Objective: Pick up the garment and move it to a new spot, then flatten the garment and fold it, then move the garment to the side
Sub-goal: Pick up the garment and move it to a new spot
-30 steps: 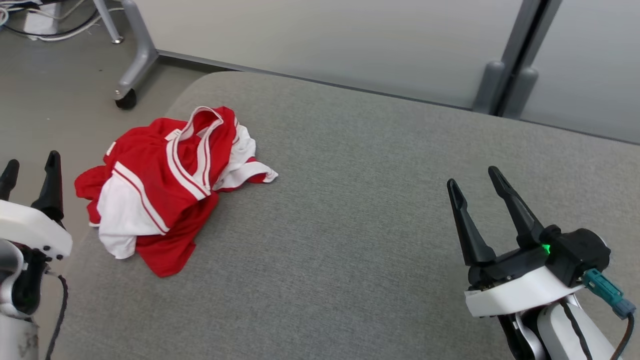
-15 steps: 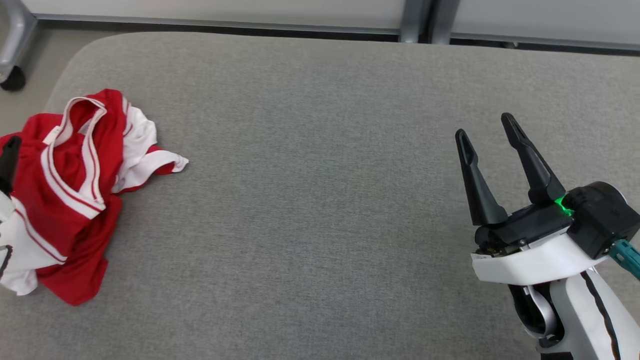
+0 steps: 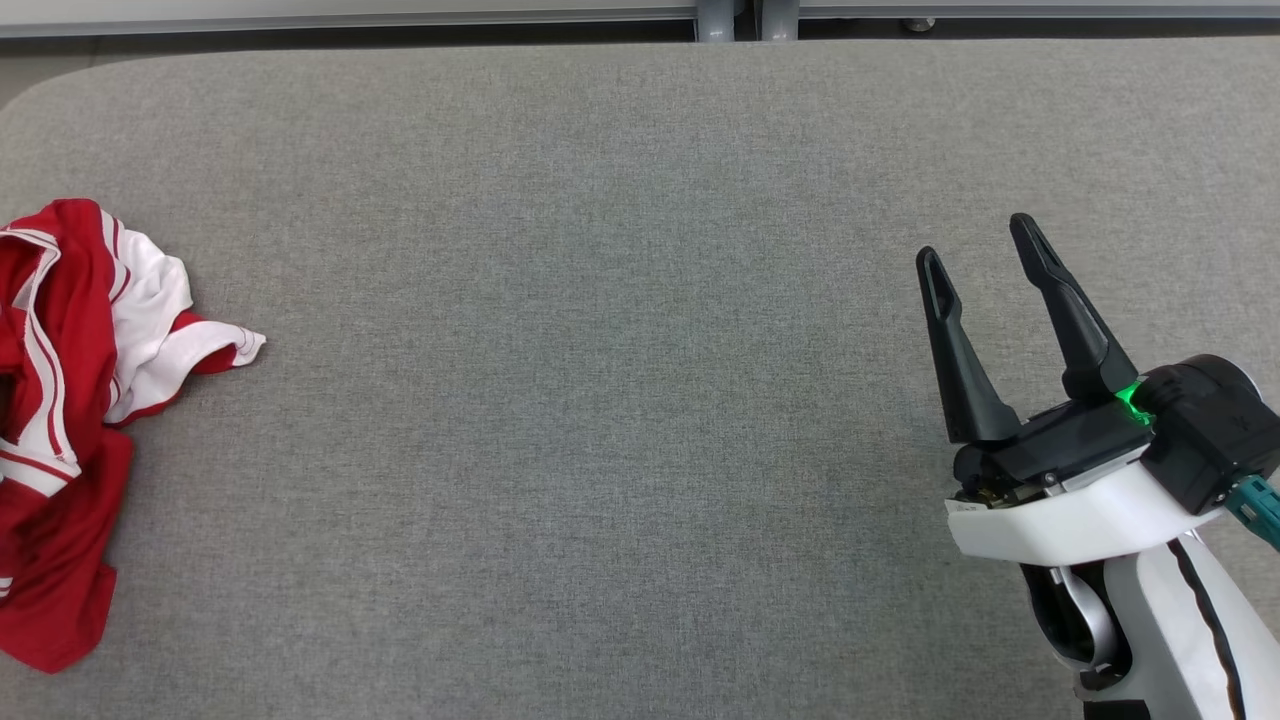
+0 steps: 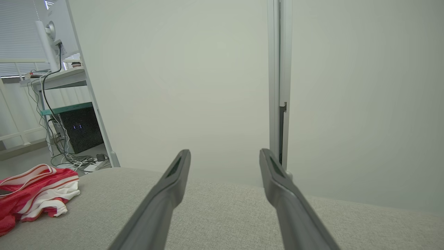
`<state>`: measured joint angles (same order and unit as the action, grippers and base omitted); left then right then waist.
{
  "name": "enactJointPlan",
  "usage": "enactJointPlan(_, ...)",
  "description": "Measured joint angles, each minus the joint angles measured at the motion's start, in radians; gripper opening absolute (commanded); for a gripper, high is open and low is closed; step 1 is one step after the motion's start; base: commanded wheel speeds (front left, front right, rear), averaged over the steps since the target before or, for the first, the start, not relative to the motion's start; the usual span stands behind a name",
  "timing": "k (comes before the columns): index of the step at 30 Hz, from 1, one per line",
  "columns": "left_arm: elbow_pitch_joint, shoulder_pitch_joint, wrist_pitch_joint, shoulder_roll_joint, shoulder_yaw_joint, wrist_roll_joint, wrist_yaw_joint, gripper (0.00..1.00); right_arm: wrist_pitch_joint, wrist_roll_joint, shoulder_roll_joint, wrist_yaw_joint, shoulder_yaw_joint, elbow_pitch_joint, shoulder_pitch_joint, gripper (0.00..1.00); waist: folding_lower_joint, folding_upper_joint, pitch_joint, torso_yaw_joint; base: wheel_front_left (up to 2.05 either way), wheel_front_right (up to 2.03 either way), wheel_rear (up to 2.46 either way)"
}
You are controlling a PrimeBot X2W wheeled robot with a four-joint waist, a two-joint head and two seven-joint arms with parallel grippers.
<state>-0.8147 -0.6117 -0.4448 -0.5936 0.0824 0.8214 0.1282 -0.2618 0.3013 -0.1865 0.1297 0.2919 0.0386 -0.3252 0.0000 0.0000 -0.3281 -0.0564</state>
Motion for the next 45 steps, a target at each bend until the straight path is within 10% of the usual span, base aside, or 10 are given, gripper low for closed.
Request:
enactJointPlan(1,-0.005,-0.004,0.006,0.001,0.007,0.001,0.000,0.00,0.000,0.000,0.000,0.000,0.000,0.000,0.000,1.00,0.0000,0.0000,0.002,0.001,0.00,0.00,0.00)
enactJointPlan(16,0.063,-0.026,0.129,-0.061,0.172,0.028,0.000,0.00,0.000,0.010,0.016,0.000,-0.007,-0.030,0.037,1.00,0.0001,0.0000,0.108,-0.009,0.00,0.00,0.00)
enactJointPlan(30,0.425,-0.037,0.093,-0.108,0.312,0.059,0.000,0.00,0.000,0.043,0.057,0.000,0.002,-0.064,0.127,1.00,0.0000,0.0000,0.325,0.055,0.00,0.00,0.00)
enactJointPlan(45,0.905,-0.047,0.051,0.053,0.386,0.140,-0.037,0.00,-0.002,0.041,0.059,0.000,-0.077,-0.041,0.129,1.00,0.0000,0.0000,0.342,0.243,0.00,0.00,0.00)
